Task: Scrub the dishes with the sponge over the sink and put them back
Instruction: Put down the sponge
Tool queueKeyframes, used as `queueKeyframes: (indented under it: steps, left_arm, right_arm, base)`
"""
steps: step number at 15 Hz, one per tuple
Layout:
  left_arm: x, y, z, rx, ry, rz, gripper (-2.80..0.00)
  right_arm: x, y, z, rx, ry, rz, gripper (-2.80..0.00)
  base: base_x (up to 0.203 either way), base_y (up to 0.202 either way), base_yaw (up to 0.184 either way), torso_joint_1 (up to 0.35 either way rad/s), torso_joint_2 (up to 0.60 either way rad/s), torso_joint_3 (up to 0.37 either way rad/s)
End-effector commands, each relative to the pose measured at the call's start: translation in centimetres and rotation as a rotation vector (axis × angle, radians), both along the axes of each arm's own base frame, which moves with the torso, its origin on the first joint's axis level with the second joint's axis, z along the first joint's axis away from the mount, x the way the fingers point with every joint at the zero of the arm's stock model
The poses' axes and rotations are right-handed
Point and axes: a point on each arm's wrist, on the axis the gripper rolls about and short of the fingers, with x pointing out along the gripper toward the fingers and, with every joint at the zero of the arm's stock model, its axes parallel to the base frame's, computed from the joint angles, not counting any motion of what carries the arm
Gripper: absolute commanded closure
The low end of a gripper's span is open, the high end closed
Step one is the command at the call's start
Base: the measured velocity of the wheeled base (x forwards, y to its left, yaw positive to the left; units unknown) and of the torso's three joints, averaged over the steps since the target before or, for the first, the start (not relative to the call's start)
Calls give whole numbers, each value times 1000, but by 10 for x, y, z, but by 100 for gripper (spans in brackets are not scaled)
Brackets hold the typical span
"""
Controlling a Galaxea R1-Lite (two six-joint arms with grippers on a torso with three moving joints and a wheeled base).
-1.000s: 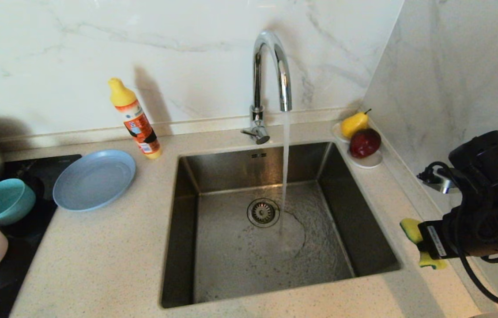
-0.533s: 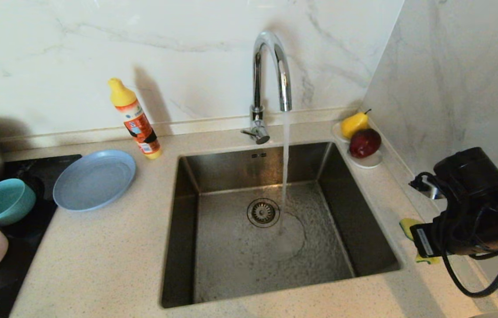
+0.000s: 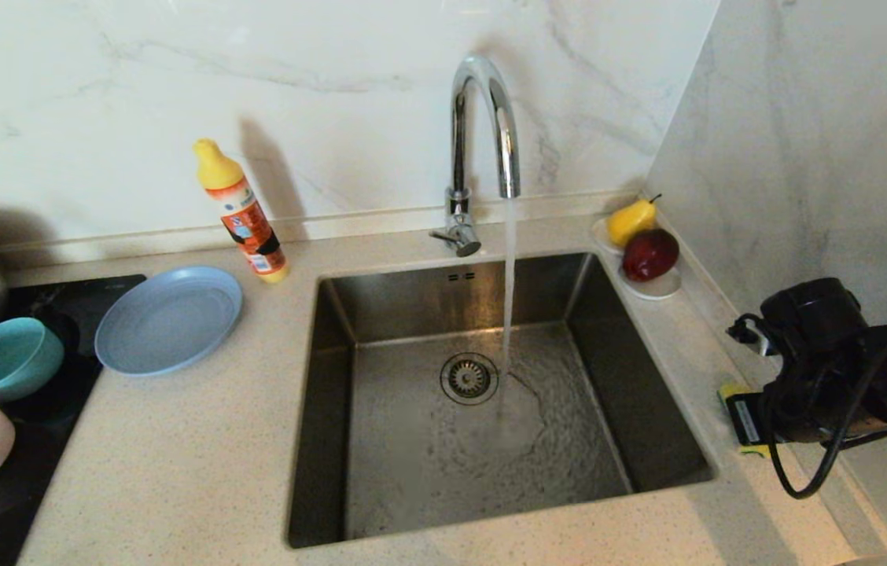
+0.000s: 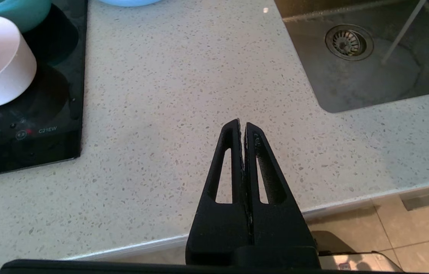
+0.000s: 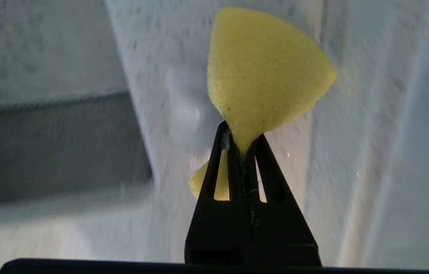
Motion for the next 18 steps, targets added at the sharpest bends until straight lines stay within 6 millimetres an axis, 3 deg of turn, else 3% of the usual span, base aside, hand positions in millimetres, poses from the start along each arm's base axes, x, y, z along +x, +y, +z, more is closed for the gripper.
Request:
queueKeyframes:
  steps: [1,6,9,18]
  left_arm:
    - [0,0,0,1,4,2,0]
    - [0,0,0,1,2,2,0]
    - [0,0,0,1,3,0,0]
    - [0,0,0,1,2,1,0]
  right_arm:
    - [7,-1,-12,-3,28,-4,0]
    - [15,1,-19,2,31,-6,0]
    - [17,5,-6,17,-15,7,0]
    - [11,16,-4,35,-13,19,0]
  base:
    - [0,0,0,0,0,0]
    - [0,0,0,0,0,0]
    - [0,0,0,0,0,0]
    - [0,0,0,0,0,0]
